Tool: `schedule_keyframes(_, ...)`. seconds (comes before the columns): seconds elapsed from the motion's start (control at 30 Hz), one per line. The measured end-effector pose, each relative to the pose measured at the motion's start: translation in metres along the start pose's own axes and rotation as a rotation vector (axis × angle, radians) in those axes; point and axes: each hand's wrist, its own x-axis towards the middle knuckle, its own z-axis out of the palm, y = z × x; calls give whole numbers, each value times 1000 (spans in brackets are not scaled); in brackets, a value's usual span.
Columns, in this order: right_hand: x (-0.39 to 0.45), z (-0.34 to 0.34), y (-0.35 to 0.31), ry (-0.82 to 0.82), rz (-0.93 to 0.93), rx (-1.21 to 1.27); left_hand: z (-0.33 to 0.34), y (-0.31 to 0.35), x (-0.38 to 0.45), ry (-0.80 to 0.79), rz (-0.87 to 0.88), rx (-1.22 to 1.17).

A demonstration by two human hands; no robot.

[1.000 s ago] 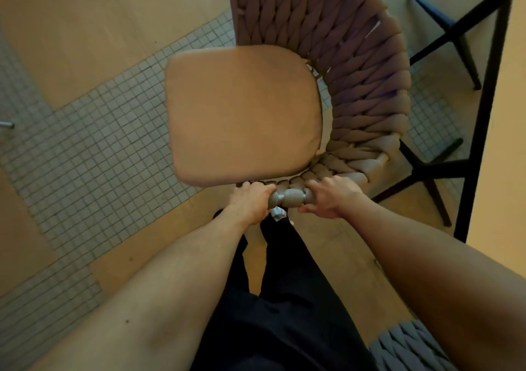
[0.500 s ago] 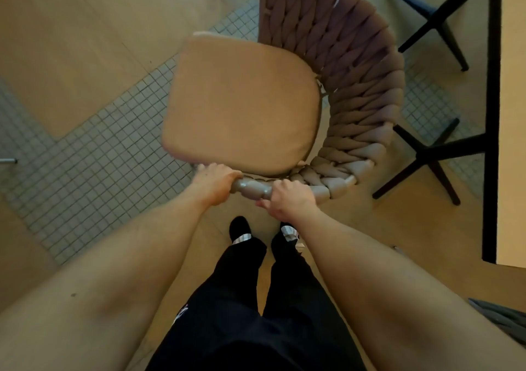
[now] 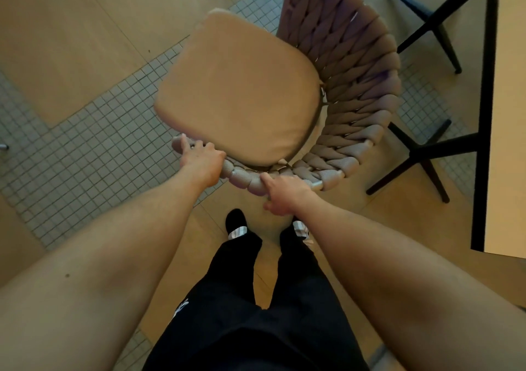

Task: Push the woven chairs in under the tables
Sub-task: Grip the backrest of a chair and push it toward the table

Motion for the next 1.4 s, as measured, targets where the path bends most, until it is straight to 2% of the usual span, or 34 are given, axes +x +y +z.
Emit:
schedule_keyframes(0.27, -13, -7, 99, -118, -47, -370, -2, 74, -13, -105, 83, 4)
schedule_keyframes(0.47, -7, -38, 181, -128, -33, -629, -8, 146, -15, -130, 178, -158)
schedule_keyframes(0.6, 1, -75, 230, -114, -27, -814, -14, 185, -11, -128, 151, -319)
schedule_keyframes(0.77, 17, -123, 259, -118, 109, -989, -26, 221, 0, -167, 76, -399)
schedule_keyframes(0.87, 25, -149, 277, -109, 97, -1045, -27, 231, 7, -198, 22, -404)
schedule_keyframes(0.97, 27, -157, 286, -76, 55, -1064, -28, 234, 13, -162, 5, -423)
schedule_keyframes(1.13, 22, -154, 285, -46, 10, -990, -23, 236, 10, -96, -9, -422)
schedule_keyframes(1.4, 8, -124, 268, -64, 47, -911, -13, 199, 2, -113, 71, -282)
